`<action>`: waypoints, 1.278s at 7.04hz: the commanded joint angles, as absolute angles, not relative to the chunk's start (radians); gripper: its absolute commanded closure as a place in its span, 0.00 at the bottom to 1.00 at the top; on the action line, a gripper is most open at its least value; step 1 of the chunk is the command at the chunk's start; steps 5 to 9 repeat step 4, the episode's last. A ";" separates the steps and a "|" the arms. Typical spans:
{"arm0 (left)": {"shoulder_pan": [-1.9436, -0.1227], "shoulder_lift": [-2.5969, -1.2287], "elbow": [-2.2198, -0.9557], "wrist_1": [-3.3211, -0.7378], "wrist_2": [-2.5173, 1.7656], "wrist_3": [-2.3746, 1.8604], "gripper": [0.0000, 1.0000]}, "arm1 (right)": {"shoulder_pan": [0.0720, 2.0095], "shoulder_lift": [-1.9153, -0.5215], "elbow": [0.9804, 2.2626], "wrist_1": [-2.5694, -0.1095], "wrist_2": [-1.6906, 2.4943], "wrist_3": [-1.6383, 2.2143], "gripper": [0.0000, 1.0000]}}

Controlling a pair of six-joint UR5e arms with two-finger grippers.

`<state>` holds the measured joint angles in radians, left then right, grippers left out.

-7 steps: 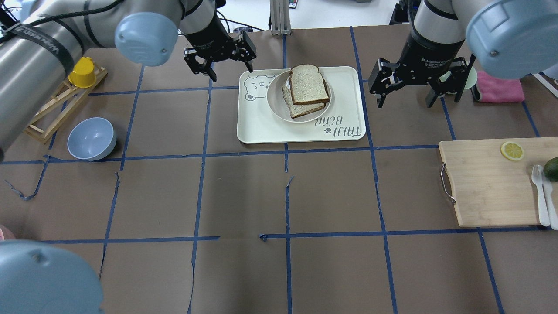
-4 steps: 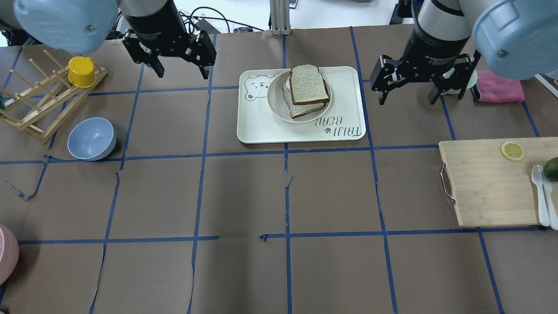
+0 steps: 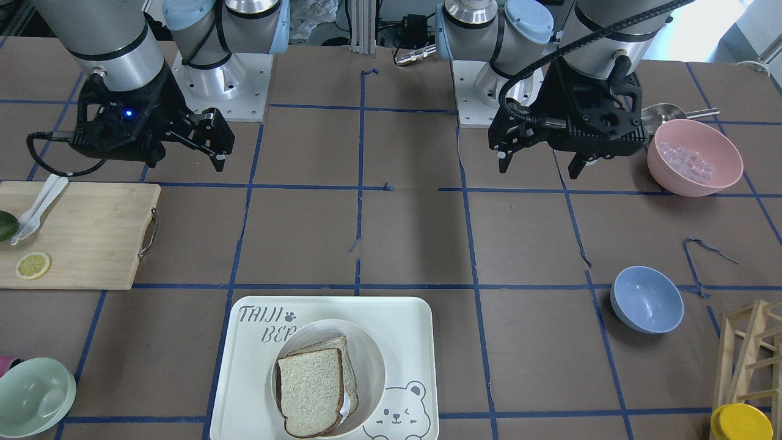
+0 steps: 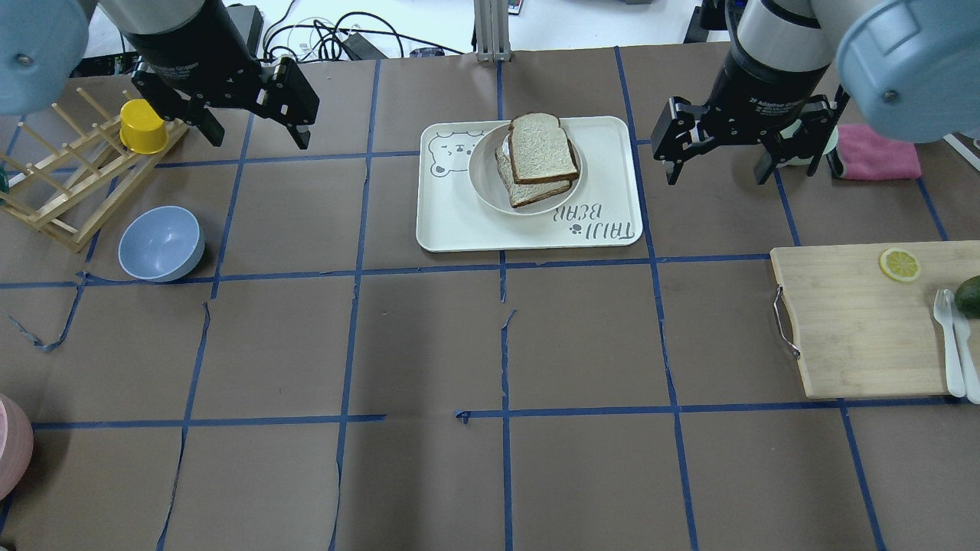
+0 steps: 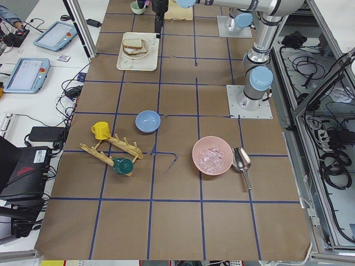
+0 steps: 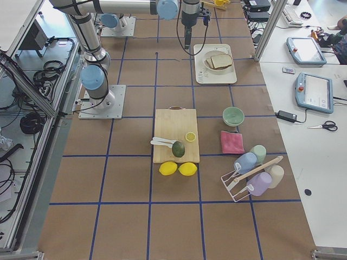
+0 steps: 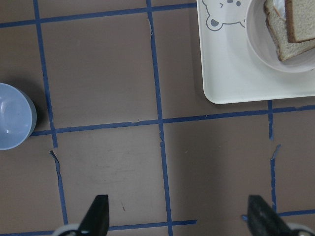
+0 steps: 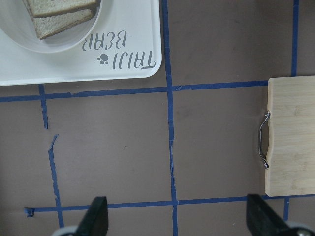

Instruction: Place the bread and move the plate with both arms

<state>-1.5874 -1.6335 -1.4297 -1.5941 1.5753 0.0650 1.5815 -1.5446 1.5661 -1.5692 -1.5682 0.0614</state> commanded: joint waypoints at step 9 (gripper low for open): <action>-1.578 -1.606 -1.466 -1.585 1.546 0.075 0.00 | 1.583 -1.546 1.568 -1.572 -1.568 0.071 0.00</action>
